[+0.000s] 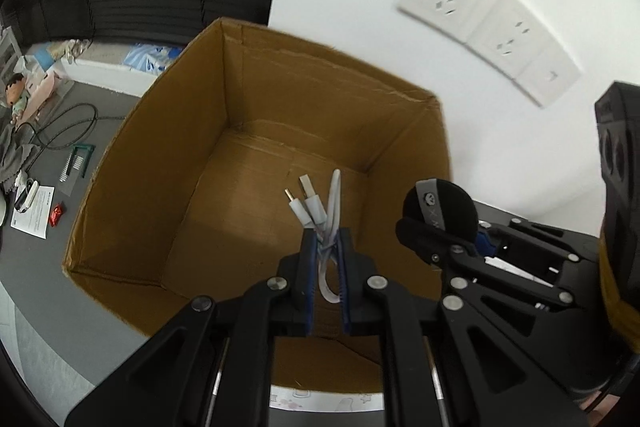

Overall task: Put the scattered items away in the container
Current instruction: 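Carry the white cable with the left tool over the cardboard box, then open the left tool to drop the cable and return to the mat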

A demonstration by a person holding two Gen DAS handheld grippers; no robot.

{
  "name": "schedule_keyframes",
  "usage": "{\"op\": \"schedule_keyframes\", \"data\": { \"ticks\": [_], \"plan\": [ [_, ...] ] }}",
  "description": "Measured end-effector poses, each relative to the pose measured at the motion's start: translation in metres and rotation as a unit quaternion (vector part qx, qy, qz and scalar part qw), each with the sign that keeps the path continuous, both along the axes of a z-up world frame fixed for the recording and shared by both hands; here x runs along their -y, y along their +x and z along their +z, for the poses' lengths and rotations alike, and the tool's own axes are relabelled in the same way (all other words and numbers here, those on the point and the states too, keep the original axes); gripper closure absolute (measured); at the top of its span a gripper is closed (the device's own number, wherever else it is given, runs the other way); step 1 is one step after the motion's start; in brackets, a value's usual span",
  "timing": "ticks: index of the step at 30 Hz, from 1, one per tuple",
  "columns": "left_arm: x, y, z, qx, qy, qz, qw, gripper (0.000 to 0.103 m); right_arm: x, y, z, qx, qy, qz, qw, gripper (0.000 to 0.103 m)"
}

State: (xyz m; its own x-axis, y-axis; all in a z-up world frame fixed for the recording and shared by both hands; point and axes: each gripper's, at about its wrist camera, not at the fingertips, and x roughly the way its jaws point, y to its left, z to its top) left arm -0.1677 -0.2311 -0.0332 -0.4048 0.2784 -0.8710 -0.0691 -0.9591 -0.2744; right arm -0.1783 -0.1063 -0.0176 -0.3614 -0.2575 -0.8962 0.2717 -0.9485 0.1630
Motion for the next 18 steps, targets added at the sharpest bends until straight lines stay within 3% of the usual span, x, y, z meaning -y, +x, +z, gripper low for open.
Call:
{"op": "schedule_keyframes", "data": {
  "ticks": [7, 12, 14, 16, 18],
  "plan": [
    [0.005, -0.007, -0.026, 0.032, -0.005, -0.003, 0.9995, 0.093, 0.004, -0.018, -0.035, 0.035, 0.019, 0.003, 0.999, 0.089],
    [0.016, -0.002, -0.038, 0.044, -0.011, 0.016, 0.9989, 0.092, 0.002, -0.019, -0.043, 0.041, 0.025, 0.000, 0.999, 0.088],
    [0.018, 0.000, -0.039, 0.047, -0.017, 0.020, 0.9985, 0.084, 0.003, -0.017, -0.042, 0.036, 0.031, 0.008, 0.999, 0.088],
    [0.021, 0.004, -0.038, 0.044, -0.016, 0.025, 0.9986, 0.049, 0.003, -0.016, -0.042, 0.032, 0.037, 0.012, 0.999, 0.084],
    [0.026, 0.007, -0.033, 0.032, -0.027, 0.042, 0.9982, 0.033, 0.004, -0.013, -0.038, 0.022, 0.044, 0.017, 0.999, 0.062]
  ]
}}
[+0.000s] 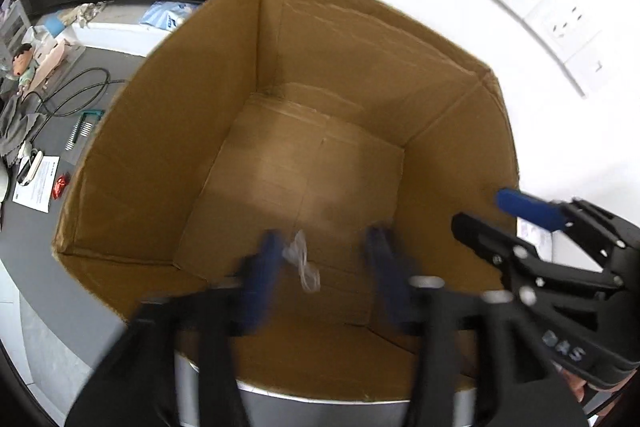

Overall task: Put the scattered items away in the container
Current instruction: 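Open the left tool to drop the cable and return to the mat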

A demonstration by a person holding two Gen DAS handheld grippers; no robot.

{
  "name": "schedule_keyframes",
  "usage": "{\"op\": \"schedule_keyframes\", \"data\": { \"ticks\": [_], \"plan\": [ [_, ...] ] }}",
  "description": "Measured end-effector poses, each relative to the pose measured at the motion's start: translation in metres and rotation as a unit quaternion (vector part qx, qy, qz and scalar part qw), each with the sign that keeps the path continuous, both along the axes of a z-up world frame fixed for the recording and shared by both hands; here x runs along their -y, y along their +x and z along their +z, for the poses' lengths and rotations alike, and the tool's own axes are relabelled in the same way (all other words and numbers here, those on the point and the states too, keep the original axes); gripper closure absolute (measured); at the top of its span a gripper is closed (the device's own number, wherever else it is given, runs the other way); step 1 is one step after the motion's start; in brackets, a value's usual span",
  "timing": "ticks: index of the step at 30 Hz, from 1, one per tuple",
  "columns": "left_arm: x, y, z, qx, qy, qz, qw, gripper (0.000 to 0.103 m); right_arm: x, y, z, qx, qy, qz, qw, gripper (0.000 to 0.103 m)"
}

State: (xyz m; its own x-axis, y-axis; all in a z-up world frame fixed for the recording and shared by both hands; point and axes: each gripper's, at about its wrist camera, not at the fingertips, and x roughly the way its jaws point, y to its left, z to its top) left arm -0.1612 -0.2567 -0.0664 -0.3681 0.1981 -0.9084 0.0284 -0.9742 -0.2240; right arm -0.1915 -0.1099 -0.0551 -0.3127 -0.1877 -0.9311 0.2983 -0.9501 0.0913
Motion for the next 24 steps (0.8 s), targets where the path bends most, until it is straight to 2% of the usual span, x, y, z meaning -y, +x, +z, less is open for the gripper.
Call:
{"op": "schedule_keyframes", "data": {
  "ticks": [1, 2, 4, 6, 7, 9, 10, 12, 14, 18, 24],
  "plan": [
    [0.002, 0.002, 0.002, -0.004, -0.004, 0.006, 1.0000, 0.027, 0.000, 0.002, 0.004, -0.009, 0.002, 0.004, 1.000, 0.056],
    [0.004, 0.005, 0.004, -0.006, -0.004, 0.011, 0.9999, 0.024, 0.000, 0.005, 0.008, -0.019, 0.004, 0.006, 1.000, 0.045],
    [0.006, 0.010, 0.008, -0.002, 0.008, 0.014, 0.9999, 0.013, -0.002, 0.010, 0.017, -0.038, 0.009, 0.006, 0.999, 0.040],
    [0.006, 0.016, 0.014, -0.008, 0.014, 0.015, 0.9998, 0.005, -0.006, 0.015, 0.026, -0.055, 0.016, 0.005, 0.998, 0.022],
    [0.003, 0.020, 0.019, -0.017, 0.011, 0.013, 0.9997, 0.000, -0.009, 0.018, 0.031, -0.066, 0.018, 0.003, 0.998, 0.018],
    [-0.008, 0.031, 0.033, -0.050, -0.013, 0.007, 0.9987, 0.000, -0.015, 0.024, 0.040, -0.085, 0.014, 0.003, 0.996, 0.005],
    [-0.014, 0.035, 0.038, -0.067, -0.027, 0.005, 0.9974, 0.000, -0.019, 0.027, 0.045, -0.090, 0.009, 0.002, 0.996, 0.002],
    [-0.027, 0.043, 0.050, -0.099, -0.049, 0.000, 0.9939, 0.000, -0.027, 0.033, 0.050, -0.094, -0.002, 0.000, 0.996, 0.000],
    [-0.044, 0.049, 0.060, -0.113, -0.058, -0.007, 0.9918, 0.000, -0.038, 0.038, 0.053, -0.085, -0.009, 0.000, 0.996, 0.000],
    [-0.080, 0.054, 0.072, -0.108, -0.077, -0.026, 0.9908, 0.000, -0.069, 0.051, 0.057, -0.070, -0.033, -0.016, 0.997, 0.000],
    [-0.137, 0.057, 0.084, -0.100, -0.069, -0.069, 0.9902, 0.000, -0.131, 0.080, 0.066, -0.099, -0.051, -0.062, 0.992, 0.000]
  ]
}}
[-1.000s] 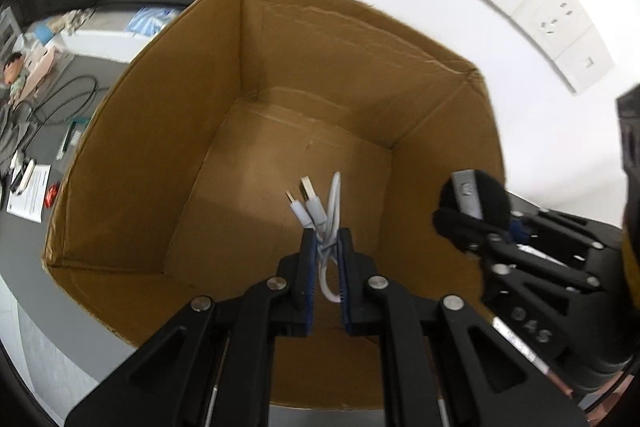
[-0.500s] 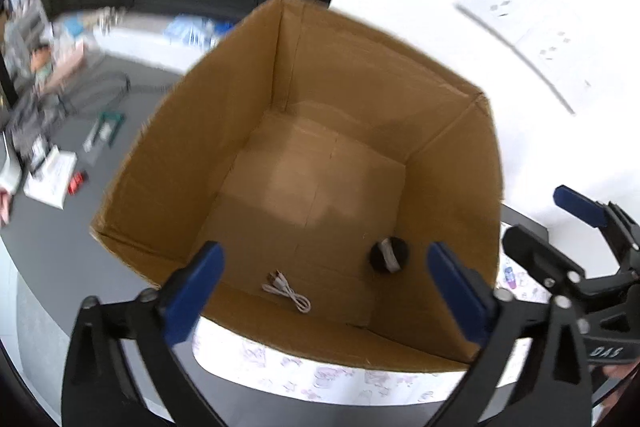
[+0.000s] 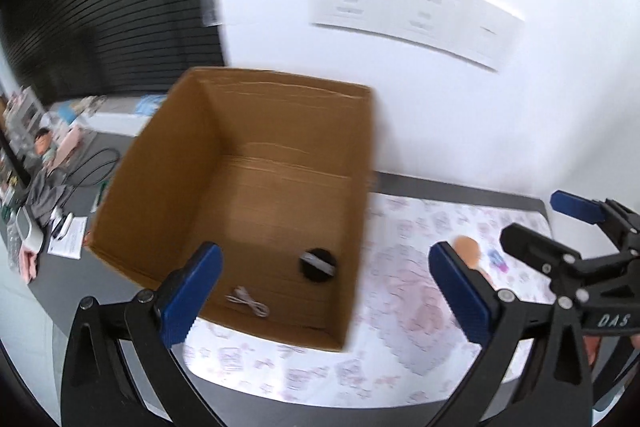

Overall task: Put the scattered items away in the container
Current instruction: 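Open the left tool to drop the cable and return to the mat, then grasp the white jar with the left tool while the right tool grasps the yellow binder clip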

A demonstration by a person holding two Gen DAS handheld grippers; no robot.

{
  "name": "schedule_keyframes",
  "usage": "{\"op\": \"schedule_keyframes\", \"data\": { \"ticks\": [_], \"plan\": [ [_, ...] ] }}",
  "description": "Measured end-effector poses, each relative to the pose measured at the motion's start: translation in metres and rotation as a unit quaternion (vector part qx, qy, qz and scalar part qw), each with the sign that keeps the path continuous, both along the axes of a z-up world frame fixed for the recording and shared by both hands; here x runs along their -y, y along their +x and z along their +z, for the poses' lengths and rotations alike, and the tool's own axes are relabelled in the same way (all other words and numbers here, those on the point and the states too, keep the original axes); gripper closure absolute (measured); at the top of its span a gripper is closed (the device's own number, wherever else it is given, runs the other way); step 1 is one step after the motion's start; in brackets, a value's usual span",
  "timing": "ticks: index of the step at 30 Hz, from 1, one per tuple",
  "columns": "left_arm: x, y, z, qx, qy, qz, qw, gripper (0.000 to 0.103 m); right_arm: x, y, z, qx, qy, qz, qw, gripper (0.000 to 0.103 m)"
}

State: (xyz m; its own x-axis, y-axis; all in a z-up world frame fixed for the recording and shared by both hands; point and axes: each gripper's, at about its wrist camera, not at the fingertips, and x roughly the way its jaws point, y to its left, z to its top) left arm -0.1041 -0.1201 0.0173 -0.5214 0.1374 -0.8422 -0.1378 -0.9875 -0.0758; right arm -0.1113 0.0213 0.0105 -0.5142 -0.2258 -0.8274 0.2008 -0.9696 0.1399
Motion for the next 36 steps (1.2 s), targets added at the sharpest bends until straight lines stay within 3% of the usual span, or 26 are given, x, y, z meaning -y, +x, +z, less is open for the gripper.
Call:
{"op": "schedule_keyframes", "data": {
  "ticks": [4, 15, 22, 26, 29, 31, 36],
  "plan": [
    [-0.039, 0.004, 0.003, 0.006, 0.011, -0.022, 0.9997, 0.000, -0.046, 0.017, 0.002, 0.012, -0.008, -0.039, 0.999, 0.000],
    [-0.123, 0.019, -0.012, 0.025, 0.007, -0.089, 0.9957, 0.000, -0.147, 0.058, 0.001, 0.030, 0.030, -0.122, 0.992, 0.000],
    [-0.154, 0.029, -0.035, 0.041, -0.024, -0.117, 0.9920, 0.000, -0.185, 0.080, -0.019, 0.053, 0.034, -0.130, 0.990, 0.001],
    [-0.165, 0.033, -0.054, 0.057, -0.020, -0.132, 0.9894, 0.000, -0.191, 0.089, -0.033, 0.059, 0.036, -0.127, 0.989, 0.005],
    [-0.171, 0.031, -0.068, 0.073, -0.024, -0.137, 0.9875, 0.002, -0.195, 0.095, -0.047, 0.069, 0.025, -0.124, 0.989, 0.013],
    [-0.176, 0.029, -0.078, 0.080, -0.033, -0.143, 0.9860, 0.012, -0.197, 0.097, -0.058, 0.078, 0.020, -0.124, 0.989, 0.018],
    [-0.188, 0.024, -0.108, 0.110, -0.036, -0.155, 0.9812, 0.016, -0.205, 0.099, -0.089, 0.110, 0.005, -0.119, 0.987, 0.042]
  ]
}}
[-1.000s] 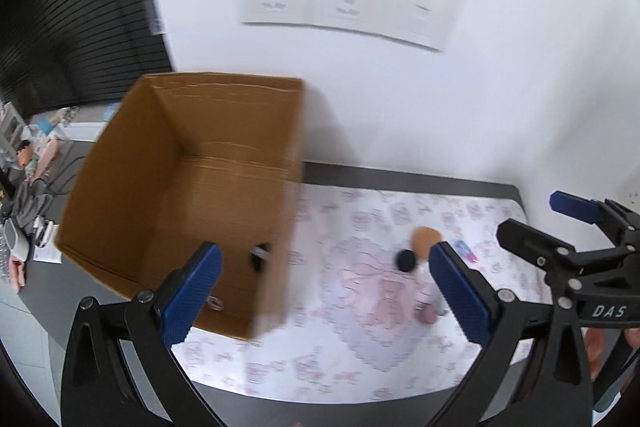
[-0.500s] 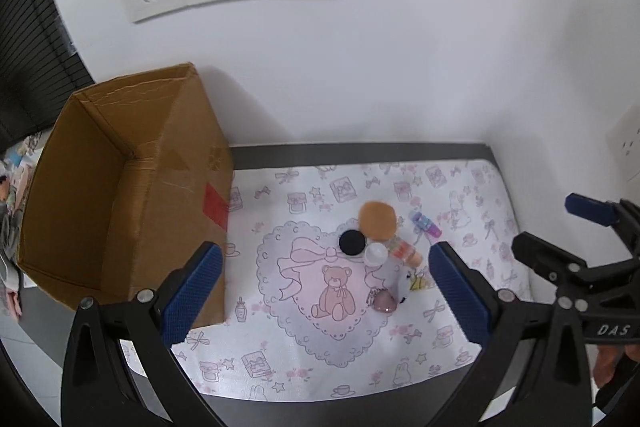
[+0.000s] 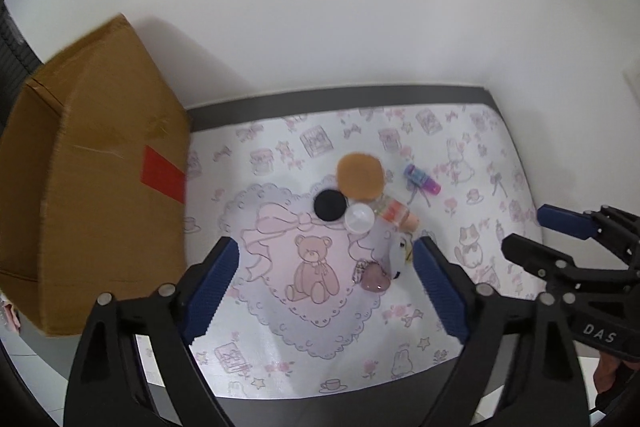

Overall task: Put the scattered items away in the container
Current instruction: 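Grasp the white jar with the left tool while the right tool grasps the yellow binder clip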

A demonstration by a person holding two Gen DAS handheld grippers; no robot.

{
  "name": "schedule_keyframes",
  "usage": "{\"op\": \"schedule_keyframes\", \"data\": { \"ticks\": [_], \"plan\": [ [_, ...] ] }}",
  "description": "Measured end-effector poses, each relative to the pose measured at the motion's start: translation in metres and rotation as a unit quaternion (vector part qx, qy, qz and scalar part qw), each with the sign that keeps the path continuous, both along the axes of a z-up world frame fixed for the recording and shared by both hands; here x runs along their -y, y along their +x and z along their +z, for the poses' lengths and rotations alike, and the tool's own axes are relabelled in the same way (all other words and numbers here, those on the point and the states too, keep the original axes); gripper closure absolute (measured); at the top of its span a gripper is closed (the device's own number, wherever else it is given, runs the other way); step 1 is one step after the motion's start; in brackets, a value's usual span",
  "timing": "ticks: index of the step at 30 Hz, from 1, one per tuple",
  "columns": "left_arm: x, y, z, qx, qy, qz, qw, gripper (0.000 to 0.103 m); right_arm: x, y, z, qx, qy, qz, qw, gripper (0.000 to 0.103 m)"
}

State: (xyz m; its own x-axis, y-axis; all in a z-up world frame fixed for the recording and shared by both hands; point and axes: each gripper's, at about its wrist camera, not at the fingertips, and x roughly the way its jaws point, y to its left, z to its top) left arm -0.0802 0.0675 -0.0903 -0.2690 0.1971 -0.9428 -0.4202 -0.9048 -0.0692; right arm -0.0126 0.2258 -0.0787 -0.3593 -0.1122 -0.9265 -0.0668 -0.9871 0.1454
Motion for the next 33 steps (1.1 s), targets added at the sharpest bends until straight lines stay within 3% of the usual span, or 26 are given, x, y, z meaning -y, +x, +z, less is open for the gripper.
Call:
{"op": "schedule_keyframes", "data": {
  "ticks": [5, 9, 13, 15, 24, 33],
  "plan": [
    [-0.012, -0.003, -0.028, 0.026, 0.009, -0.014, 0.9995, 0.022, -0.004, -0.002, -0.026, 0.029, -0.019, -0.011, 0.999, 0.046],
    [-0.023, -0.012, -0.050, 0.039, 0.004, -0.023, 0.9989, 0.031, -0.006, -0.007, -0.052, 0.056, -0.041, -0.018, 0.997, 0.063],
    [-0.028, -0.027, -0.076, 0.060, -0.008, -0.016, 0.9980, 0.047, -0.008, -0.014, -0.075, 0.070, -0.051, -0.022, 0.996, 0.066],
    [-0.028, -0.034, -0.088, 0.076, -0.007, -0.012, 0.9970, 0.048, -0.007, -0.018, -0.085, 0.076, -0.055, -0.021, 0.995, 0.071],
    [-0.036, -0.051, -0.127, 0.114, -0.019, -0.016, 0.9932, 0.050, -0.005, -0.035, -0.129, 0.111, -0.072, -0.004, 0.991, 0.074],
    [-0.042, -0.059, -0.148, 0.140, -0.025, -0.016, 0.9897, 0.066, 0.003, -0.043, -0.155, 0.141, -0.087, 0.010, 0.986, 0.075]
  ]
}}
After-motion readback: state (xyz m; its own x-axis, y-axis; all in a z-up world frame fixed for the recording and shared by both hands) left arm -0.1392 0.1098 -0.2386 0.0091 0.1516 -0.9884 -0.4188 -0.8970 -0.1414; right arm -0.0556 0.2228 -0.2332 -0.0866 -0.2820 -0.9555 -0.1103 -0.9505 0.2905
